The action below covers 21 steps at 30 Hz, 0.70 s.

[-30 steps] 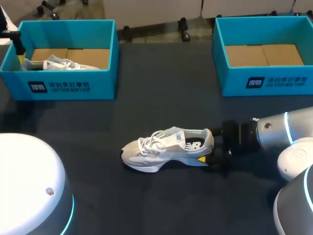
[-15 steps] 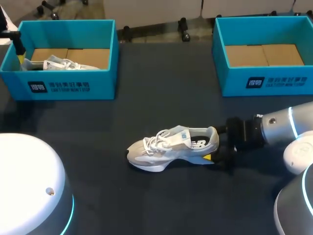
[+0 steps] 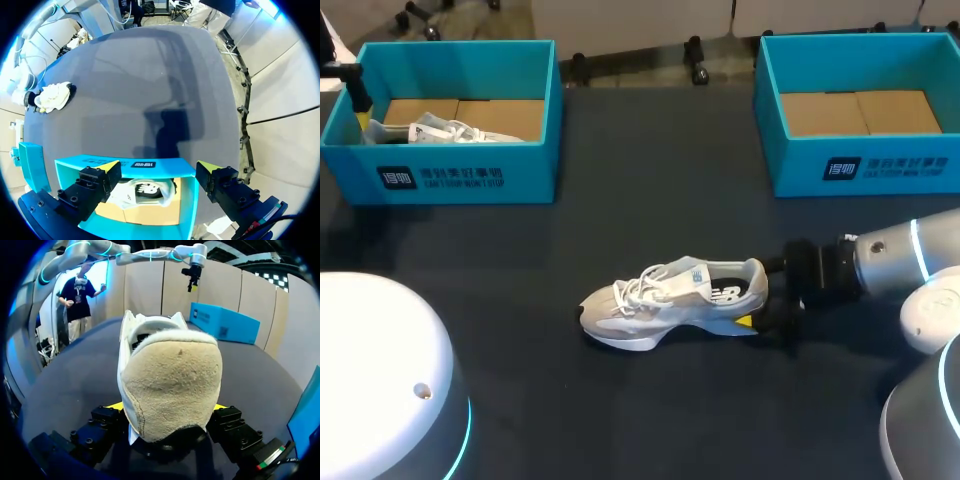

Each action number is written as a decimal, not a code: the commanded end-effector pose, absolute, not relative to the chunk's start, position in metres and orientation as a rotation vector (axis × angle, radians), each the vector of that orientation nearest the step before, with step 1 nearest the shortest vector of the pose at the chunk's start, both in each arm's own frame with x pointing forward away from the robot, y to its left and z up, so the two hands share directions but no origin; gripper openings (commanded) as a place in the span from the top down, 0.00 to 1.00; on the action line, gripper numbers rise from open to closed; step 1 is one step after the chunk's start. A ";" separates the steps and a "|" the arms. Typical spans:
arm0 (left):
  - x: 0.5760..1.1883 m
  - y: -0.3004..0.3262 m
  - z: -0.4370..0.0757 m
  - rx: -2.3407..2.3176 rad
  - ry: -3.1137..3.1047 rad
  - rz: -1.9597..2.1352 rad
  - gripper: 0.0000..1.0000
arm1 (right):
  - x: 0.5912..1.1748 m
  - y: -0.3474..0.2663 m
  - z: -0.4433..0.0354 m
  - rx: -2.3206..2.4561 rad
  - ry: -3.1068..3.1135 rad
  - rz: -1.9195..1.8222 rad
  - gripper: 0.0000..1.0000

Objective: Take the shoe out of the shoebox, open the shoe tongue, remove and reinsert the insole, then place the shoe into the shoebox

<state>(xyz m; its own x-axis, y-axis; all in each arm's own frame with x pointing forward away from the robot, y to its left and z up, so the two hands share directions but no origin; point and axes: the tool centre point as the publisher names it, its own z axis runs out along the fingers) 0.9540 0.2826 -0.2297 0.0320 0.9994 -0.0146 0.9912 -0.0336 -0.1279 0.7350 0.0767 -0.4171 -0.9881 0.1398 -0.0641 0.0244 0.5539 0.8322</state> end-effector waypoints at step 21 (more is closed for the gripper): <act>0.924 0.233 -0.224 -1.404 -2.727 -0.015 0.00 | 0.735 0.078 -0.419 0.142 2.659 1.418 1.00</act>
